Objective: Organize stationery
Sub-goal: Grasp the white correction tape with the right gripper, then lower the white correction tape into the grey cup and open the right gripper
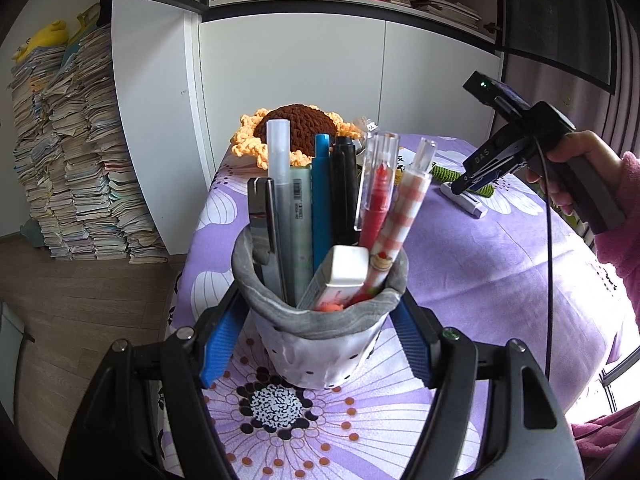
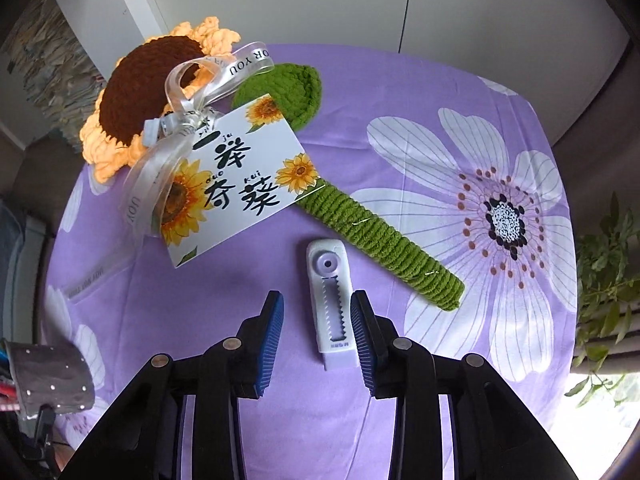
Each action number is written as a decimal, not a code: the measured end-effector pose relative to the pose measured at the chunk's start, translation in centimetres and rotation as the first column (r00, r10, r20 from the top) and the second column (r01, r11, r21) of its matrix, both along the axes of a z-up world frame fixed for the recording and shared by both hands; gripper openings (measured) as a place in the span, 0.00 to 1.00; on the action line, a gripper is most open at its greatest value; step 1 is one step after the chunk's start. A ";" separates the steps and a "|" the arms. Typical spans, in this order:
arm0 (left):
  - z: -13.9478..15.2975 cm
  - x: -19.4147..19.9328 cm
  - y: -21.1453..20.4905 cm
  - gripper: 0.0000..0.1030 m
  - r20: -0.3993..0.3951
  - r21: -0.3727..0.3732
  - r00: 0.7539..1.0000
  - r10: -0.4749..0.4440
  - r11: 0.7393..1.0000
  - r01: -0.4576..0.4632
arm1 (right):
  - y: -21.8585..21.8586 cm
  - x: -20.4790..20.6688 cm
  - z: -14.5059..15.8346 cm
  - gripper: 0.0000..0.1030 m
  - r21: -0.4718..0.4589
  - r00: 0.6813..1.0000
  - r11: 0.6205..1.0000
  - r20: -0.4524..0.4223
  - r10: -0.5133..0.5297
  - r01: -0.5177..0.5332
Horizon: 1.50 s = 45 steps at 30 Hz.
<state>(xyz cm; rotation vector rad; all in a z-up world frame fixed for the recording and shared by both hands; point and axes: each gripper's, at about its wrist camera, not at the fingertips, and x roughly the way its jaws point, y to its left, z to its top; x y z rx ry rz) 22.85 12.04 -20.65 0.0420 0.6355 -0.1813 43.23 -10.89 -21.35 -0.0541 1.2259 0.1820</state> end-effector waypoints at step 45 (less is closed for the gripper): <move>0.1 -0.1 0.0 0.67 0.000 -0.002 1.000 0.001 1.000 -0.001 | 5.9 -13.4 10.3 0.26 0.215 0.925 0.916 0.257 0.281 -0.338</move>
